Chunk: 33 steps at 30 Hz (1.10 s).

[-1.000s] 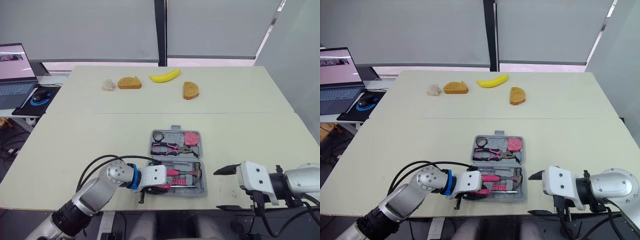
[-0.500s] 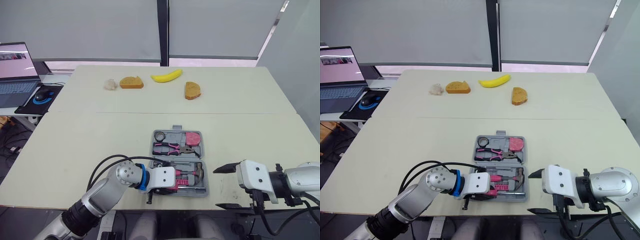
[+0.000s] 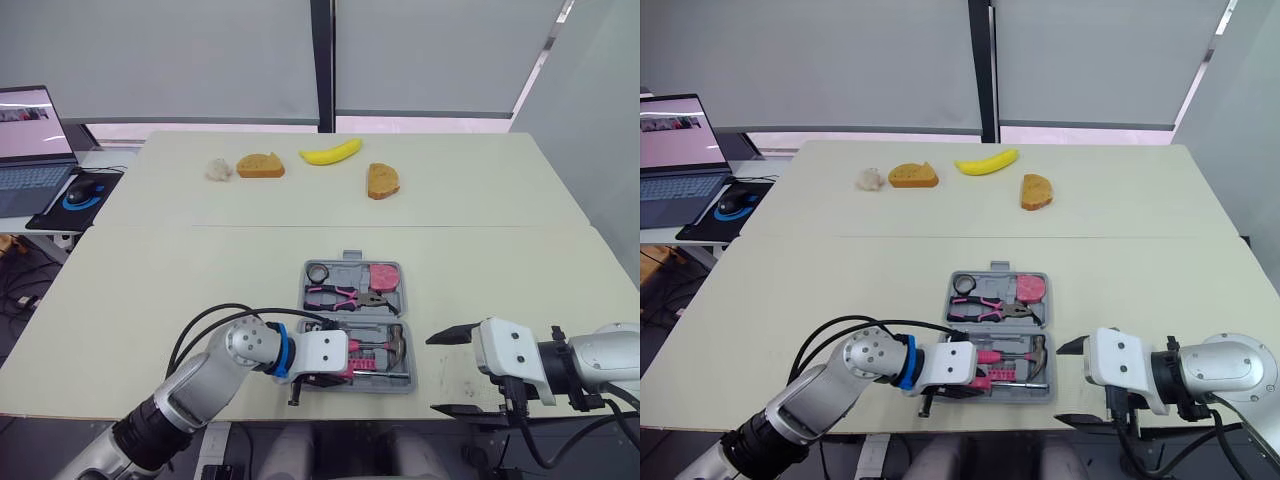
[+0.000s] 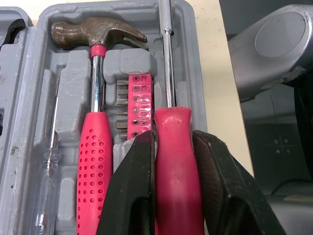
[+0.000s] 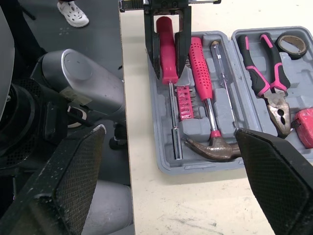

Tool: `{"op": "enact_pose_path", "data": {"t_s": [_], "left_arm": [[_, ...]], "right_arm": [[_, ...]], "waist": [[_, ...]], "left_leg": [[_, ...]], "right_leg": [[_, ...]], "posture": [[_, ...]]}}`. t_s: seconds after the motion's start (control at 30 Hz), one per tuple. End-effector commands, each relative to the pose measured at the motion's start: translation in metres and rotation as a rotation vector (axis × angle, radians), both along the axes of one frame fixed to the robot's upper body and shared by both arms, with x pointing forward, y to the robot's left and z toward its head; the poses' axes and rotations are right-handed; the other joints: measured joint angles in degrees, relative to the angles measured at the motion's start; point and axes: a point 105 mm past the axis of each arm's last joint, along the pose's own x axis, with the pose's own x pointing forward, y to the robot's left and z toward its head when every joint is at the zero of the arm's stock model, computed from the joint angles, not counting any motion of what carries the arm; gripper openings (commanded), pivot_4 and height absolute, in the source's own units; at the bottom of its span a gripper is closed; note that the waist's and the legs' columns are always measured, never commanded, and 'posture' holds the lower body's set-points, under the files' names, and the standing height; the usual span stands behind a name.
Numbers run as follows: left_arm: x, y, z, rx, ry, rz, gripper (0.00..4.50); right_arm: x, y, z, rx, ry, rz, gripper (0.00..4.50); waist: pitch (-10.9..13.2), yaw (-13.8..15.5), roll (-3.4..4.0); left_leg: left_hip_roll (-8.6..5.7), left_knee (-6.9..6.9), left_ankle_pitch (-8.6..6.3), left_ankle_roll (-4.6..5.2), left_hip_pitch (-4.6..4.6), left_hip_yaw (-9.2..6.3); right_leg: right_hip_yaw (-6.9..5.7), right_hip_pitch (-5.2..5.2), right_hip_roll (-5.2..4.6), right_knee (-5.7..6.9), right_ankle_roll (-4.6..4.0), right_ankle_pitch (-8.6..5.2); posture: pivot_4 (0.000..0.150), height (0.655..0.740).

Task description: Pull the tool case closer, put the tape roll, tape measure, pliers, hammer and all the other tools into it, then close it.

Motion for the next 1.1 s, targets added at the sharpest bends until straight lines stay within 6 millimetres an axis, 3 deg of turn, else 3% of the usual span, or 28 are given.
{"op": "enact_pose_path", "data": {"t_s": [0.03, 0.7, 1.03, 1.1], "left_arm": [[0.000, -0.006, 0.001, -0.003, -0.026, -0.029, 0.78], [-0.003, -0.003, -0.007, 0.015, 0.008, -0.005, 0.78], [0.003, -0.003, 0.019, -0.083, -0.015, 0.004, 3.93], [0.009, 0.000, 0.027, -0.129, -0.025, 0.017, 3.93]], "right_arm": [[-0.002, 0.004, 0.004, 0.005, -0.017, 0.021, 4.50], [-0.001, 0.005, 0.004, 0.006, -0.016, 0.019, 4.50], [-0.001, 0.005, 0.005, 0.008, -0.014, 0.019, 4.50], [-0.001, 0.005, 0.005, 0.009, -0.014, 0.019, 4.50]], "waist": [[0.0, 0.0, 0.00], [0.0, 0.0, 0.00], [0.0, -0.1, 0.00], [0.0, -0.1, 0.00]], "left_leg": [[0.00, 0.00, 0.00, 0.00, 0.00, -0.01], [0.00, 0.01, 0.00, 0.00, 0.00, 0.00], [0.00, 0.01, 0.00, 0.00, 0.00, -0.01], [0.01, 0.01, 0.00, 0.00, 0.01, -0.01]], "right_leg": [[0.00, 0.00, 0.00, 0.00, 0.00, 0.00], [0.00, 0.00, 0.00, 0.01, 0.00, 0.00], [-0.01, 0.00, 0.00, 0.01, 0.00, 0.00], [-0.01, 0.00, 0.00, 0.02, 0.00, 0.00]], "posture": [[0.150, 0.7400], [0.150, 0.7400], [0.150, 0.7400], [0.150, 0.7400]]}}
